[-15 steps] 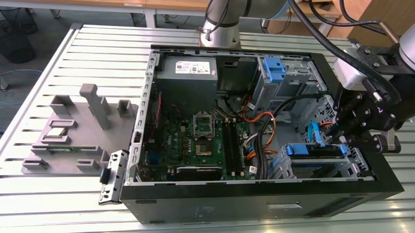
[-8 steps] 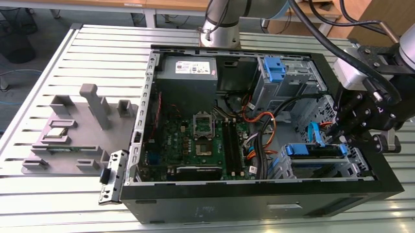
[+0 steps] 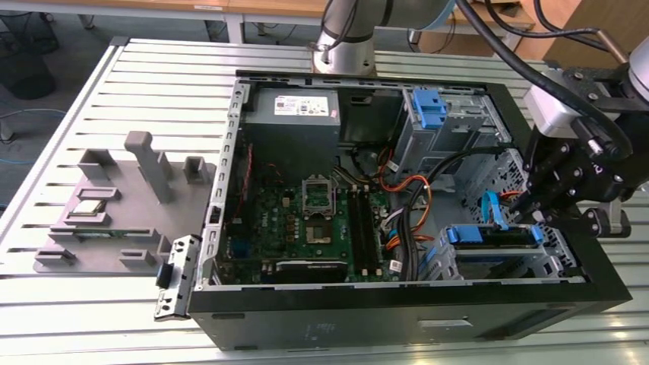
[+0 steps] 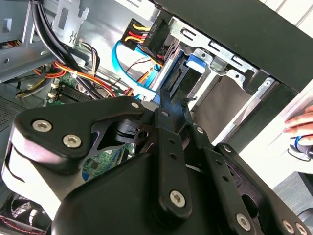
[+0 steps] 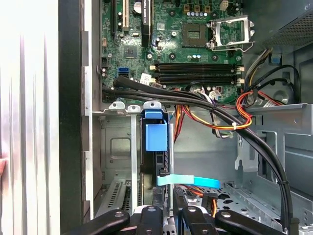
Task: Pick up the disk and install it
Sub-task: 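Insert the second disk wire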
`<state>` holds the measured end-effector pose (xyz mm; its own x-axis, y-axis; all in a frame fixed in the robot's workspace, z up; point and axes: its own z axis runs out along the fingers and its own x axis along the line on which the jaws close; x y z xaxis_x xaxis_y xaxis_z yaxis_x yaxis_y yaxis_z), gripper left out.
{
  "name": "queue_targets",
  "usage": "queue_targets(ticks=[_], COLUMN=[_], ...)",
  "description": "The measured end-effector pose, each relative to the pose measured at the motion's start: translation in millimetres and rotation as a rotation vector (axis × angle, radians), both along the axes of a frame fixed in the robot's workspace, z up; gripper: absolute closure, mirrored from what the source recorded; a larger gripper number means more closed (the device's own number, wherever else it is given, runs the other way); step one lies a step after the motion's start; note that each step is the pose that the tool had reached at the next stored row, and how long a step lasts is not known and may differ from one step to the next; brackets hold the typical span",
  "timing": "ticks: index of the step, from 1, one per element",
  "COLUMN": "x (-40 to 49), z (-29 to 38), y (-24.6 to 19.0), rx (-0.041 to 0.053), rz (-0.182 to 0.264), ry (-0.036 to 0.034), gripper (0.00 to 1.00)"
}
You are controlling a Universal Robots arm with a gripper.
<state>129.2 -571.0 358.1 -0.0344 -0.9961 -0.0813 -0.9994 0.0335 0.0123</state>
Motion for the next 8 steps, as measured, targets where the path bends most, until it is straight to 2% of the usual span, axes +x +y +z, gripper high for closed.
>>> queue_targets(ticks=[5,8], x=[0.0,0.0], z=[0.2,-0.1], y=[0.4,3.1], rx=[0.0033,0.0047], rz=[0.000,0.000], ry=[0.0000,0.0000], gripper=[0.76,0.76])
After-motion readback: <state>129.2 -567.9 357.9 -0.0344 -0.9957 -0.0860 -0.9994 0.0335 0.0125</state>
